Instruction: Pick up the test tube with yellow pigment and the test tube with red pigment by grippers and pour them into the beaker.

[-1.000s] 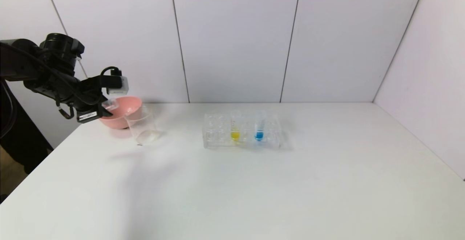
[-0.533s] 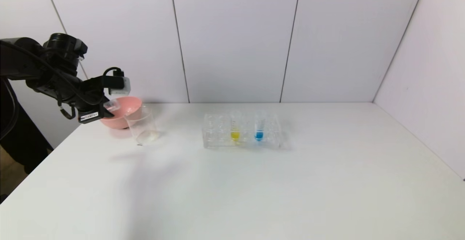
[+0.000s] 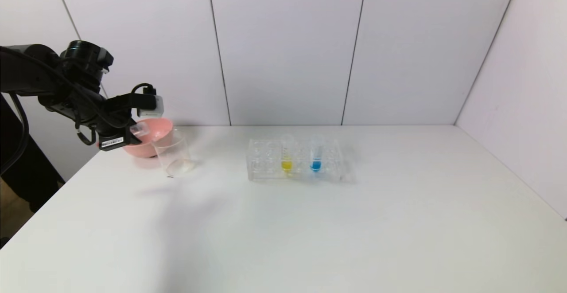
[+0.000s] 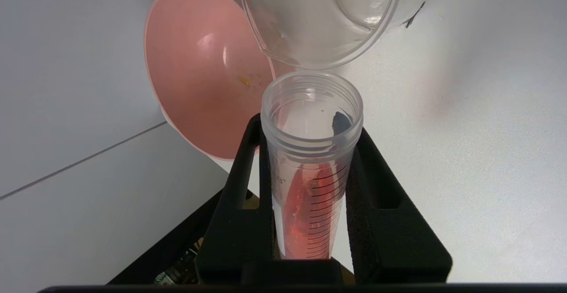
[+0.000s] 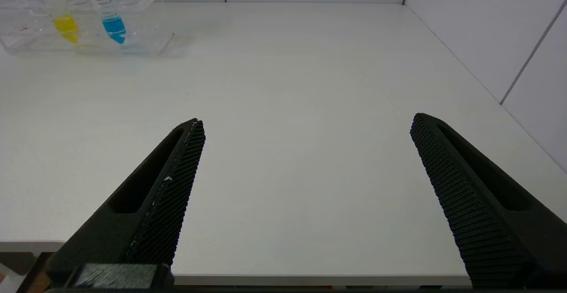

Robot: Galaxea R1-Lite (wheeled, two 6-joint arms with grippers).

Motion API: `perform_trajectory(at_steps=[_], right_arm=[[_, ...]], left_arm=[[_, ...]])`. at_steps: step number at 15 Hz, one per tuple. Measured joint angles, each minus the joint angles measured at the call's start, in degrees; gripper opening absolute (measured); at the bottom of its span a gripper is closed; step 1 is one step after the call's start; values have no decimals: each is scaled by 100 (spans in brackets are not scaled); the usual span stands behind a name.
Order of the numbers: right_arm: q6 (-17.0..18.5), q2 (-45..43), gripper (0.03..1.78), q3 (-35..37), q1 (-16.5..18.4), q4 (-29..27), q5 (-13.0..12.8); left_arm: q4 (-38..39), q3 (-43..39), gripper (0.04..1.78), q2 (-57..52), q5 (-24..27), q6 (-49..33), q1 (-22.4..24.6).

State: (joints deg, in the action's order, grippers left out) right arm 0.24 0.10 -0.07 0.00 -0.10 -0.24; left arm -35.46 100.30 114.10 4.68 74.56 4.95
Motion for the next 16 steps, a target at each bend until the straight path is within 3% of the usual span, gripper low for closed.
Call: perform_trajectory(at_steps=[16], right_arm=[[2,0,170,-2,0,0,-2]], left_arm=[[-321,388,47,295,-628,140,-206]])
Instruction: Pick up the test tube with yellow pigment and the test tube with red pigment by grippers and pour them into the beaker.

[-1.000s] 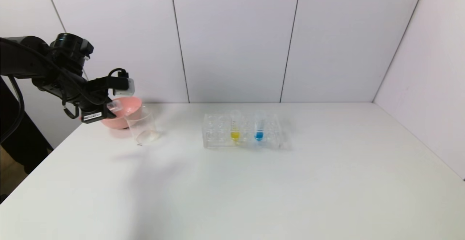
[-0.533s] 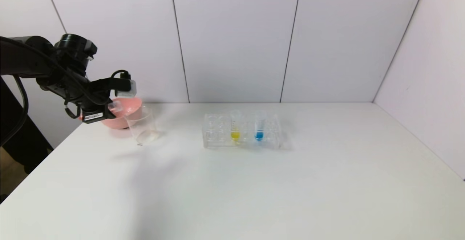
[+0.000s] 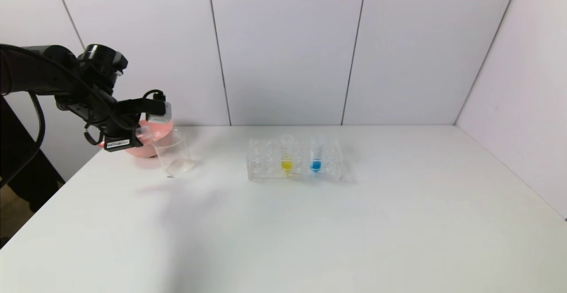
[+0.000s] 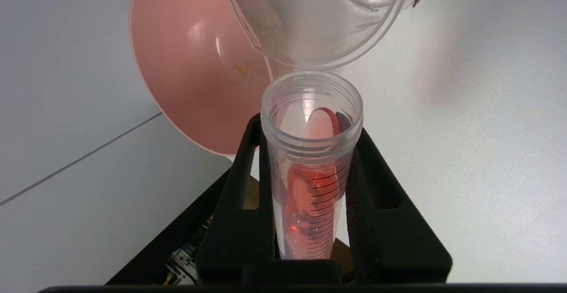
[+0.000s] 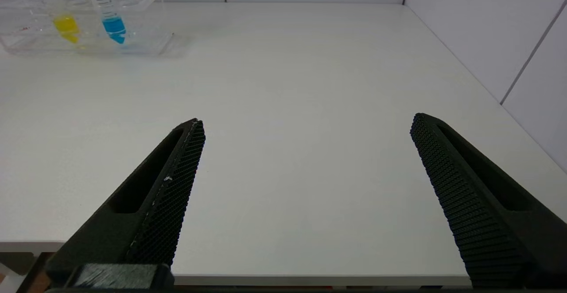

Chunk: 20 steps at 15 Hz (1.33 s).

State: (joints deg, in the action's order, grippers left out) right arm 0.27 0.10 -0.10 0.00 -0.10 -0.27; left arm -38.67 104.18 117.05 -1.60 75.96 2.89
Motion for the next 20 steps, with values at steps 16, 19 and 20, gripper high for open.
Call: perform_trajectory(at_steps=[16,19,20], right_arm=[[0,0,170,2,0,0,2],[0,0,170,2,0,0,2],[-2,0,170,2,0,0,0]], left_arm=[[0,172,47,133,-672,26,-195],[2,211,47,161,-769,26,-258],[2,221,47,168,-837,24,-271]])
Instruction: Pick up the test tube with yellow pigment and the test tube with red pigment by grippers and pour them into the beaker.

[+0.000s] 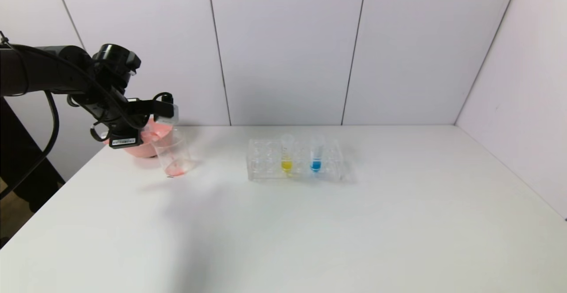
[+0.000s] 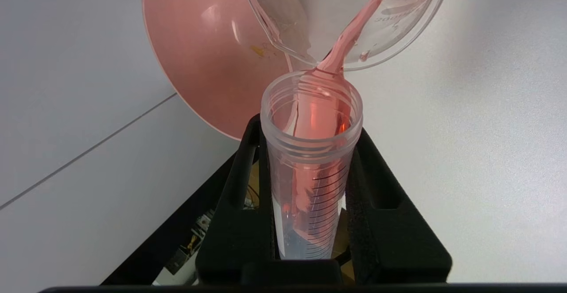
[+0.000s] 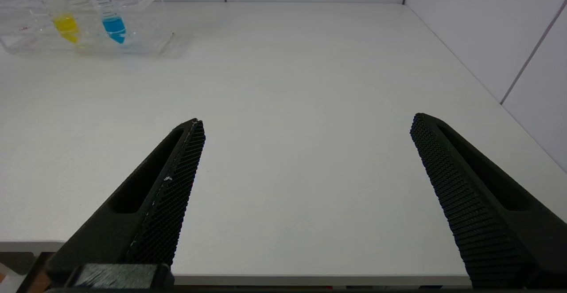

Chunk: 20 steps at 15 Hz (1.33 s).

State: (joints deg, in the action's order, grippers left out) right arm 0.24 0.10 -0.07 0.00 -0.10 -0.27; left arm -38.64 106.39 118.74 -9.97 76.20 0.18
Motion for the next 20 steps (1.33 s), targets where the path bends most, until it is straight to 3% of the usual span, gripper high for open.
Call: perform_trajectory(at_steps=[20], right_arm=[[2,0,170,-2,0,0,0]], left_arm=[[-16,76,47,96,-590,11,-185]])
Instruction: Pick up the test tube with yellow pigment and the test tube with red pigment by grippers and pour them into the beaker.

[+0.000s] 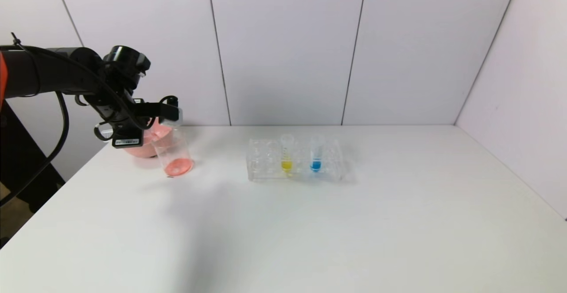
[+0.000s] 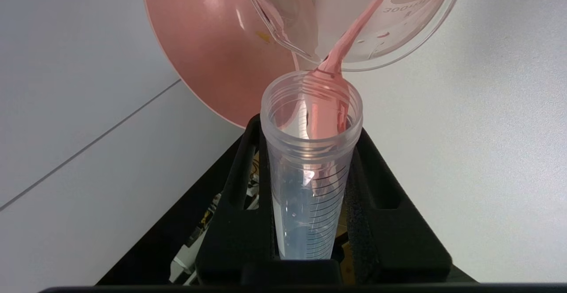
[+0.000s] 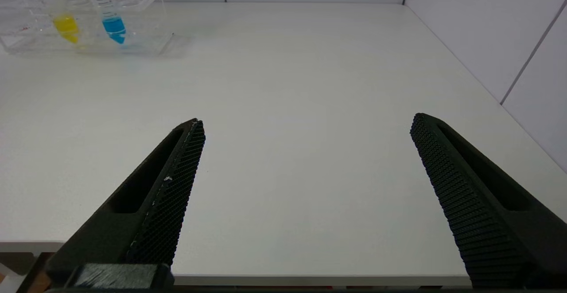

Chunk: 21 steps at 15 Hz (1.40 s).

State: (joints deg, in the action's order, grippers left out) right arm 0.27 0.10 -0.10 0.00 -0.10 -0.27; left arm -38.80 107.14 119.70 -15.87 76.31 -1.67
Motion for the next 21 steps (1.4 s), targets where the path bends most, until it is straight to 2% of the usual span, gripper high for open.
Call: perform_trajectory(at_steps=[12,21], right_arm=[[0,0,170,0,0,0,0],[0,0,170,2,0,0,2]], left_arm=[[0,40,47,56,-55,-10,-65],[7,77,47,98,-623,119,-201]])
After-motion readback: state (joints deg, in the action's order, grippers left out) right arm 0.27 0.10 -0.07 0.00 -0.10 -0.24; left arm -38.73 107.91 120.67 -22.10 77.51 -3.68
